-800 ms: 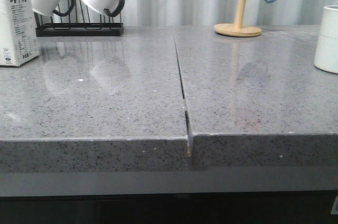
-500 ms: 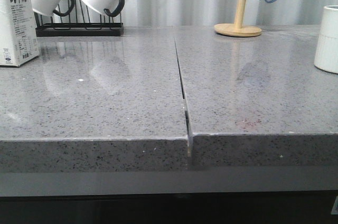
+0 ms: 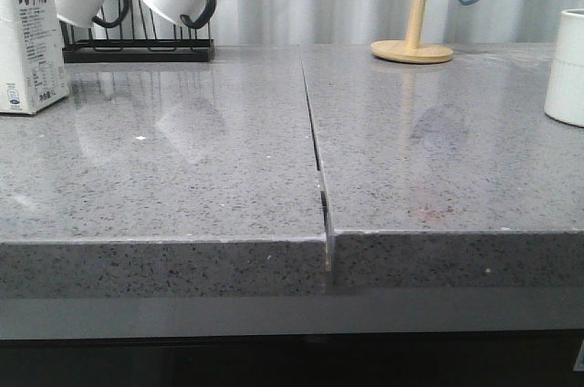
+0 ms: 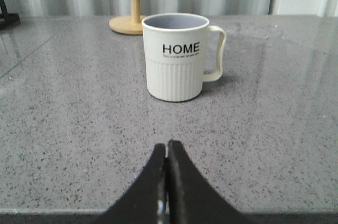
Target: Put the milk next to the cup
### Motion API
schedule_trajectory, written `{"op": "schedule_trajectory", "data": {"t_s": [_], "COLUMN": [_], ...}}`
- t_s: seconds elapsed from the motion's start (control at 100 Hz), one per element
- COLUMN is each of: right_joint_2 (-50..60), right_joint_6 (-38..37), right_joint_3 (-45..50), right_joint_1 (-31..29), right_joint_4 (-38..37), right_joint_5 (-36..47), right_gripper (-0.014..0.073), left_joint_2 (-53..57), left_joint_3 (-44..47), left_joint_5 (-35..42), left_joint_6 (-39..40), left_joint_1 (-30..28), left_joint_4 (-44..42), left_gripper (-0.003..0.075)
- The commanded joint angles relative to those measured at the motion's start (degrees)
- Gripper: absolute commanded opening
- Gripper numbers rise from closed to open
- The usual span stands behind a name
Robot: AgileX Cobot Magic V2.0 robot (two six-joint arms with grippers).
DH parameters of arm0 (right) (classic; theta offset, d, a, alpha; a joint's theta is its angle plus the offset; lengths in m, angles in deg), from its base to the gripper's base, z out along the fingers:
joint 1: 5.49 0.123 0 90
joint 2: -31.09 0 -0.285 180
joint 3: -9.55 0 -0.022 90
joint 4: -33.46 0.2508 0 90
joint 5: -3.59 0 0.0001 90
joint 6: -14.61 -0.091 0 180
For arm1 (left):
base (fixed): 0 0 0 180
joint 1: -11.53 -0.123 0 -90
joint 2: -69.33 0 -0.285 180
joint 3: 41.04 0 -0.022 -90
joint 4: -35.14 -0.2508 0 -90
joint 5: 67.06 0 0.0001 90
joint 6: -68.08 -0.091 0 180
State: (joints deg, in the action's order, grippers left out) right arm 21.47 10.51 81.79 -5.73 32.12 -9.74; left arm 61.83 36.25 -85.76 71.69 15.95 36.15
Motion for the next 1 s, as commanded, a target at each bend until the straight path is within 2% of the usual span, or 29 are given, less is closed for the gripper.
{"op": "schedule_trajectory", "data": {"t_s": [0.0,0.18,0.24,0.32,0.46,0.54,0.99], "right_joint_2": [-4.29,-13.99,-18.01,-22.92,-31.40,-35.75,-58.11], "right_joint_6": [0.23,0.23,0.23,0.23,0.23,0.23,0.23], "right_joint_3": [-4.48,-11.33,-13.10,-14.59,-15.88,-16.34,-16.38], "right_joint_1": [-0.24,-0.24,-0.24,-0.24,-0.24,-0.55,-14.44], "right_joint_4": [-0.39,-0.10,-0.10,-0.15,-1.45,-1.56,-1.60], "right_joint_5": [1.89,-0.75,-0.49,1.27,8.75,13.90,41.33], "right_gripper": [-0.0066,-0.0065,-0.0038,0.0069,0.0319,0.0385,0.0384], "left_joint_2": [1.78,1.78,1.78,1.78,1.78,1.78,1.78], "left_joint_3": [2.36,2.36,2.36,2.36,2.36,2.36,2.36], "left_joint_5": [2.53,2.53,2.53,2.63,2.63,2.63,2.63], "left_joint_6": [0.56,0.56,0.56,0.56,0.56,0.56,0.56], "left_joint_1": [0.18,0.18,0.18,0.18,0.18,0.18,0.18], "left_joint_4": [0.38,0.38,0.38,0.38,0.38,0.38,0.38], "left_gripper": [-0.0021,-0.0021,-0.0021,-0.0021,-0.0021,-0.0021,-0.0021]}}
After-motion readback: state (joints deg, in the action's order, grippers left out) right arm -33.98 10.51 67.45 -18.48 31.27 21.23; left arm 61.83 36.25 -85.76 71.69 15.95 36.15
